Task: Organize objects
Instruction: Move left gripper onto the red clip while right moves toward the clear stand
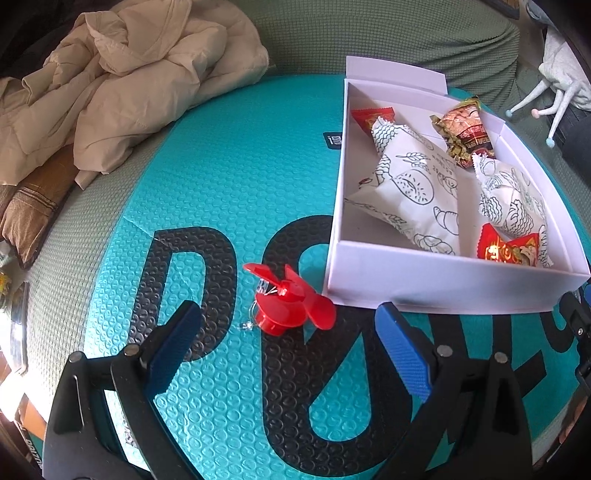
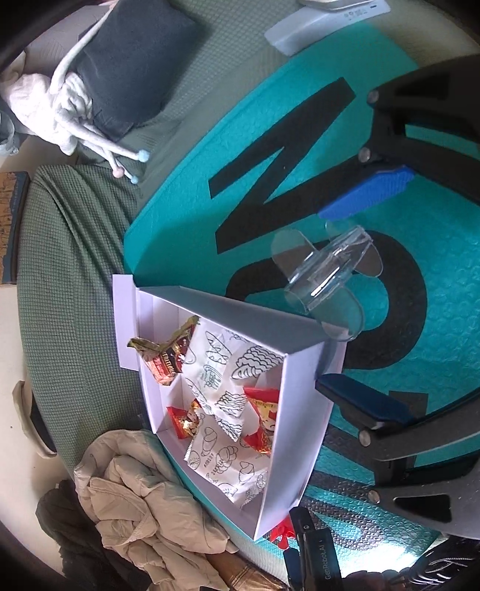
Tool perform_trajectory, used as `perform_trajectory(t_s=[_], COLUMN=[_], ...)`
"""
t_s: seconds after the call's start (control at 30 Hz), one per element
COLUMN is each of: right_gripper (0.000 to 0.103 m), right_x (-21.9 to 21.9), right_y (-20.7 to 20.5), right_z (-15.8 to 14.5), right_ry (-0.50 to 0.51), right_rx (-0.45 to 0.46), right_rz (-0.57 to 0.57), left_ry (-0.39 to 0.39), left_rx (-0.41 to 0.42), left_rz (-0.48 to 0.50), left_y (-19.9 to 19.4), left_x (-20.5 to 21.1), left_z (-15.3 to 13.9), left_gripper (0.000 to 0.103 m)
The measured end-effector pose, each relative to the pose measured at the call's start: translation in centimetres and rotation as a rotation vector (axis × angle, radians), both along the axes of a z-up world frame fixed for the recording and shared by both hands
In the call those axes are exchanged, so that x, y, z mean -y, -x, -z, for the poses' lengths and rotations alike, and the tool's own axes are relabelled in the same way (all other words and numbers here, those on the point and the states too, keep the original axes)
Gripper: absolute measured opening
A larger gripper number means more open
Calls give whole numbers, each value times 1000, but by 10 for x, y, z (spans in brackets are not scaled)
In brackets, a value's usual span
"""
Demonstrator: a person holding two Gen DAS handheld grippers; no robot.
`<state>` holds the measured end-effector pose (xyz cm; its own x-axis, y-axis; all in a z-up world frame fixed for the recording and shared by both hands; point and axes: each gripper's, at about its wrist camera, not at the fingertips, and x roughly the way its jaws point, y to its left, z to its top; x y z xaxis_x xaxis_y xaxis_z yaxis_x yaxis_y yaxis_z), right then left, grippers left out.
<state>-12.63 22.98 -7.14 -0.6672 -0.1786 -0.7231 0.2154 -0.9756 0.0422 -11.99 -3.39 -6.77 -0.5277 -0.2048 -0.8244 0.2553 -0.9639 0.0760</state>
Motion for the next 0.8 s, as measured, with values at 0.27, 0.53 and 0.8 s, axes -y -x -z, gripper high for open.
perform_trajectory(t_s=[0.27,0.53,0.8], right_gripper=[44,25,25], right_x=[10,17,12], right_y=[-12,-23,-30], right_z=[11,10,8], right_ry=[-69,-75,-43], right_rx=[-22,-38,-33], right_rz=[-48,-76,-66], left_ry=[-33,-84,-75], left_rx=[-29,-73,-84], left_rz=[31,60,81], left_y=[-1,-5,-10], left_x=[3,8,6], left_z=[9,10,8], left_gripper=[96,63,43])
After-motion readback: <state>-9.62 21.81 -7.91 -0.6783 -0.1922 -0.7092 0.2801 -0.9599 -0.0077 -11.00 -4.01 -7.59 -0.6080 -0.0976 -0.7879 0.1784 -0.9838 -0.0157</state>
